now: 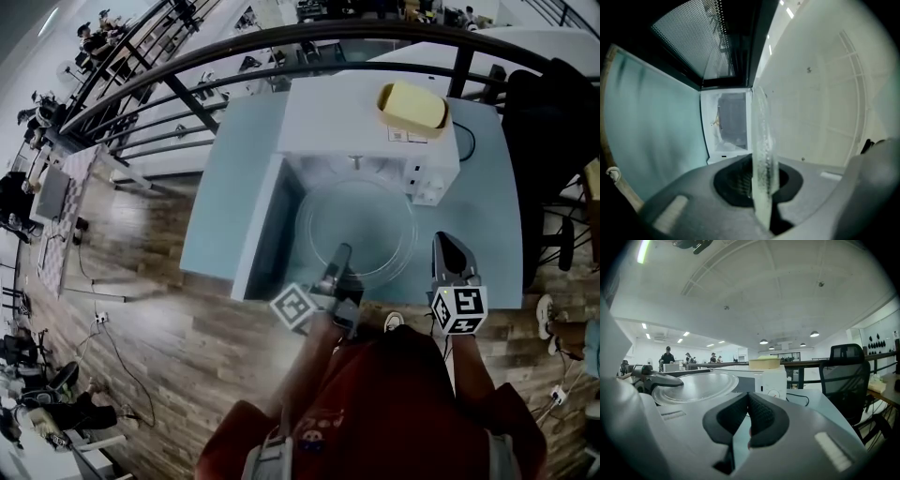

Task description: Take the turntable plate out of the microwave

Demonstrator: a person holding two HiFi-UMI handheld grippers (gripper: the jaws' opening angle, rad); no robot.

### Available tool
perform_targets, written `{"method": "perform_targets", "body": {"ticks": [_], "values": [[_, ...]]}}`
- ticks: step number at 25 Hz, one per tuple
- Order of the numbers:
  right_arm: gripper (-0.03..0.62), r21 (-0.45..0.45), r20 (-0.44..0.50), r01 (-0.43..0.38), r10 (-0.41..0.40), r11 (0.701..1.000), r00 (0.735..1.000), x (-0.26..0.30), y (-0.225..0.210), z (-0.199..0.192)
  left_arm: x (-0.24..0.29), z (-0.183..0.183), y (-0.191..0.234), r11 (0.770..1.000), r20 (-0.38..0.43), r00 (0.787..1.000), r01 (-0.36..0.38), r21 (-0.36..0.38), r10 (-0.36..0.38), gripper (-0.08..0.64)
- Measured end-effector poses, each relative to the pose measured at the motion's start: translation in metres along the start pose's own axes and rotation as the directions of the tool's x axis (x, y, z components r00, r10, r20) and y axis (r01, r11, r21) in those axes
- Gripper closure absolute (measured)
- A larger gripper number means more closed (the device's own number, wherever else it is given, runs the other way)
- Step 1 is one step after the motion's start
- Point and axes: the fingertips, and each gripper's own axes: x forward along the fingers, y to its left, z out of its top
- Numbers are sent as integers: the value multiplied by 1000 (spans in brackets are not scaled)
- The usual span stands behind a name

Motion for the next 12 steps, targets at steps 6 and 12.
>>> {"method": "perform_targets", "body": {"ticks": [6,12], "values": [[592,-3,7,-18,18,1000,1000,5,0,1,3,1,0,1000,13,1000,-1,8,1,537],[592,-7,6,-37,37,999,999,7,0,-3,4,0,2,1000,29,1000,-5,-1,5,537]]}}
